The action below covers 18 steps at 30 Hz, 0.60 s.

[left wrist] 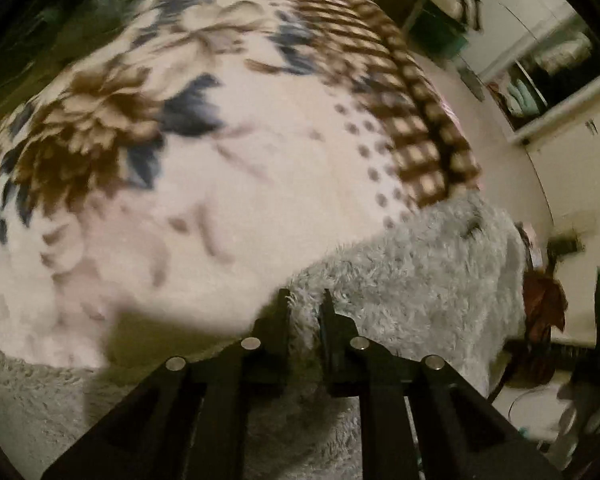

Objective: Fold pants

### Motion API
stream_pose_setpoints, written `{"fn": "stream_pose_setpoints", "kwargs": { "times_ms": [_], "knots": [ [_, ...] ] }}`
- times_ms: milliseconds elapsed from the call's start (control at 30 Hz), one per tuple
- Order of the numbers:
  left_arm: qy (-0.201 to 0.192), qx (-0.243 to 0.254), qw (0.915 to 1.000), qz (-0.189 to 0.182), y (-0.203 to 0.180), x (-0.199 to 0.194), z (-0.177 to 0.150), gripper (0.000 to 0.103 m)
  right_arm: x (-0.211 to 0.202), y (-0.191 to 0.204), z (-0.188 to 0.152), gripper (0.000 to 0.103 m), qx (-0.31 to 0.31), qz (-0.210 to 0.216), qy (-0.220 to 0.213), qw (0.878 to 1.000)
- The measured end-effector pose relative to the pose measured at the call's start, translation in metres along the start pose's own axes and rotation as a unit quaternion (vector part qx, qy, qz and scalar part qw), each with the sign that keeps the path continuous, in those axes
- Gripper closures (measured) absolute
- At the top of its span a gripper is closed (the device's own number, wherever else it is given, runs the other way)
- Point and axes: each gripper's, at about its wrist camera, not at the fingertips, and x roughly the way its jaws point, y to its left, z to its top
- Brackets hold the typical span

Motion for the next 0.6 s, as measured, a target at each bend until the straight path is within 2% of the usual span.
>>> {"fn": "stream_pose_setpoints", "kwargs": {
  "times_ms": [67,133,233,300,333,367,400,433,500,533,567,600],
  "knots": [
    [0.006,-0.016,0.9998,0.012,0.012,0.005,0.007,0.097,-0.001,-0.011,-0.002,0.055,0.016,0.016,-0.004,1.000],
    [0.015,-0.041,0.9990,-0.002,0.024,0.008,0.011,0.097,0.002,-0.024,-0.002,0.054,0.037,0.039,-0.006,0.999],
    [0.025,-0.048,0.9985,0.002,0.026,0.003,0.016,0.094,0.015,-0.038,-0.001,0.053,0.067,0.077,0.005,0.995],
    [0.028,-0.043,0.9986,0.006,0.021,-0.002,0.016,0.081,0.021,-0.043,-0.003,0.058,0.082,0.088,-0.003,0.993],
    [0.030,-0.038,0.9988,0.007,0.018,-0.005,0.015,0.064,0.020,-0.043,-0.004,0.084,0.083,0.083,-0.013,0.993],
    [0.030,-0.034,0.9990,0.003,0.015,-0.009,0.014,0.038,0.016,-0.041,-0.004,0.096,0.082,0.076,-0.023,0.993],
    [0.029,-0.029,0.9992,0.004,0.013,-0.012,0.014,0.027,0.006,-0.038,-0.005,0.096,0.077,0.066,-0.045,0.994],
    [0.025,-0.021,0.9994,0.004,0.007,-0.012,0.014,0.020,-0.009,-0.033,-0.007,0.096,0.065,0.065,-0.072,0.993],
    [0.020,-0.010,0.9997,0.009,0.000,-0.016,0.014,0.018,-0.038,-0.023,-0.005,0.096,0.045,0.063,-0.115,0.990],
    [0.020,-0.010,0.9997,0.012,-0.002,-0.016,0.013,0.012,-0.053,-0.020,-0.005,0.096,0.038,0.059,-0.136,0.988],
    [0.021,-0.012,0.9996,0.013,0.000,-0.017,0.011,0.007,-0.061,-0.020,-0.003,0.096,0.036,0.050,-0.145,0.987],
    [0.023,-0.015,0.9995,0.013,0.000,-0.017,0.010,0.007,-0.062,-0.022,0.002,0.096,0.038,0.044,-0.143,0.988]
  ]
}}
